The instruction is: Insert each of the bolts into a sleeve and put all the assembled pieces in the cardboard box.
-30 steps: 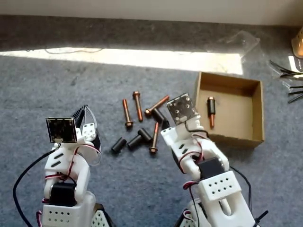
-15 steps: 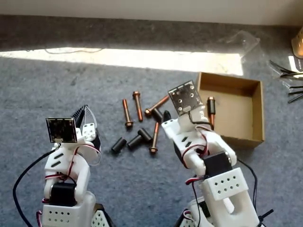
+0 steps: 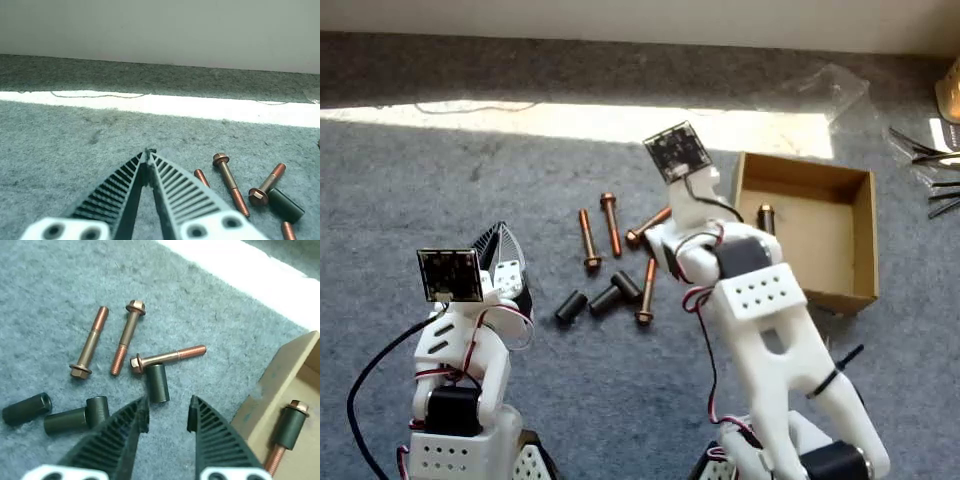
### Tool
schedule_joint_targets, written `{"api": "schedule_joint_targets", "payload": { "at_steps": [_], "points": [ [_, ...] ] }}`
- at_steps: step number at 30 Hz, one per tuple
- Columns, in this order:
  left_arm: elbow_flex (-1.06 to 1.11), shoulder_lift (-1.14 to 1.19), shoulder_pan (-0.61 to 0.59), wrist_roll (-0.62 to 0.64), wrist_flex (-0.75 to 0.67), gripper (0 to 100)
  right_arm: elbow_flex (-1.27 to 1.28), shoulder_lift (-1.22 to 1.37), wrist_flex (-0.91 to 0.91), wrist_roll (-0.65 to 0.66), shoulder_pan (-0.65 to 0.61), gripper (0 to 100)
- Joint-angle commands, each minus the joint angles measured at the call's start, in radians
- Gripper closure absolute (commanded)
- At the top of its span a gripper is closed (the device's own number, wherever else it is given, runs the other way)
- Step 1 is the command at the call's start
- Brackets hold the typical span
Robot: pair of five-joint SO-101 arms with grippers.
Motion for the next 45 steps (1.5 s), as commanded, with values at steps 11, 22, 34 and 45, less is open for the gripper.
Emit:
{"api": "schedule_joint_targets", "payload": {
  "at_steps": [11,22,34,45],
  "points": [
    [-0.005,-0.008,-0.008,-0.003,-0.026,99,-0.206,0.325,0.005,0.011,0.015,87.5],
    [-0.005,-0.008,-0.053,-0.003,-0.026,99,-0.412,0.539,0.119,0.014,-0.013,87.2],
    [-0.005,-0.008,-0.056,-0.003,-0.026,99,-0.647,0.763,0.269,0.153,-0.041,87.2],
    [-0.005,-0.008,-0.056,-0.003,-0.026,99,-0.647,0.848,0.216,0.256,-0.041,87.2]
  ]
}}
